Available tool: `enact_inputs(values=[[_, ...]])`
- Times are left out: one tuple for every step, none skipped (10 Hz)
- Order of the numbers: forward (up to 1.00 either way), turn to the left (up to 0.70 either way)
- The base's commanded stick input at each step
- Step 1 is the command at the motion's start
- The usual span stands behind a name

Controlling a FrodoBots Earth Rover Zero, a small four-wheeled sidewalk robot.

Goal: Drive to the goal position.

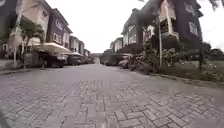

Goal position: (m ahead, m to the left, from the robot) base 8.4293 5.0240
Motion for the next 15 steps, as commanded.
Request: enact_inputs(values=[[0.70,0.00],[0.70,0.00],[0.70,0.00],[0.70,0.00],[0.70,0.00],[0.70,0.00],[0.70,0.00],[0.70,0.35],[0.70,0.35],[0.70,0.16],[0.70,0.00],[0.70,0.00],[0.70,0.00],[0.70,0.00],[0.70,0.00]])
